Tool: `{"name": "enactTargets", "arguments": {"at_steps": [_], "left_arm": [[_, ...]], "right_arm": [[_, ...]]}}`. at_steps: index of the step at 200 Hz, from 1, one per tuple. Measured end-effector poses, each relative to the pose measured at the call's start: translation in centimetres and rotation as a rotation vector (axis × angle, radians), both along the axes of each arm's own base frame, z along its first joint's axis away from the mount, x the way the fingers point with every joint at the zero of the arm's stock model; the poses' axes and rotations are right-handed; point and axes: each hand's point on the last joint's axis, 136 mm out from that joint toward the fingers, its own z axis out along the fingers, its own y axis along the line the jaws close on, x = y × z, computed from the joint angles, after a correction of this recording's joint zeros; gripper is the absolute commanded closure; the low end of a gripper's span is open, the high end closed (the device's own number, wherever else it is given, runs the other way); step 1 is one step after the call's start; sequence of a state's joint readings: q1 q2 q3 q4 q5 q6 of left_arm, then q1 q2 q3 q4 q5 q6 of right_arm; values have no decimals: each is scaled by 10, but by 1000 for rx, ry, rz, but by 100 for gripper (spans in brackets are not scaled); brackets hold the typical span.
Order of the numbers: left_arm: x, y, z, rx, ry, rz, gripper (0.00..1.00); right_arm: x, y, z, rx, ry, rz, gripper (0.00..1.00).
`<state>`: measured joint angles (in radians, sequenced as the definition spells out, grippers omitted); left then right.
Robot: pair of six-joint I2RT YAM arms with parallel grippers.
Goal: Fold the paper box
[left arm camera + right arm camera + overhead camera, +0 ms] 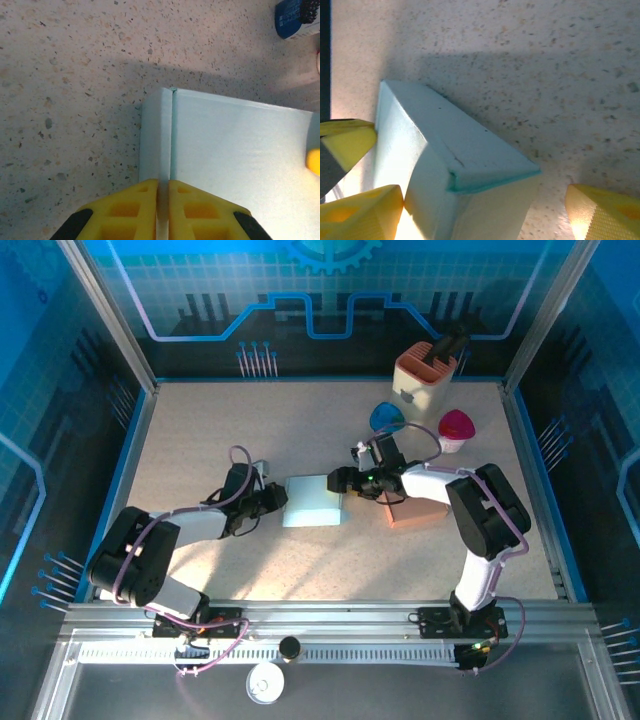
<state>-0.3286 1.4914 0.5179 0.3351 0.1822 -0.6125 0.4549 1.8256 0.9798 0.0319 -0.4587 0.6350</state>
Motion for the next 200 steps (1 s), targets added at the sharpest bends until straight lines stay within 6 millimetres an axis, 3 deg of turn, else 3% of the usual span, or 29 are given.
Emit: {"name": "enactTargets", "arguments": {"at_steps": [98,143,170,200], "left_arm": [[1,-1,0,-33,6,-1,87],[-4,0,1,-30,18,-4,71],[-6,1,29,-10,-63,-23,60],[-16,-14,69,65,-223,-137,57]], "right_arm": [[-17,15,6,215,82,-56,39],[-11,20,18,352,123,-129,49],[-10,18,15,411,174,-180,53],[-7,15,18,440,197,-215,54]]}}
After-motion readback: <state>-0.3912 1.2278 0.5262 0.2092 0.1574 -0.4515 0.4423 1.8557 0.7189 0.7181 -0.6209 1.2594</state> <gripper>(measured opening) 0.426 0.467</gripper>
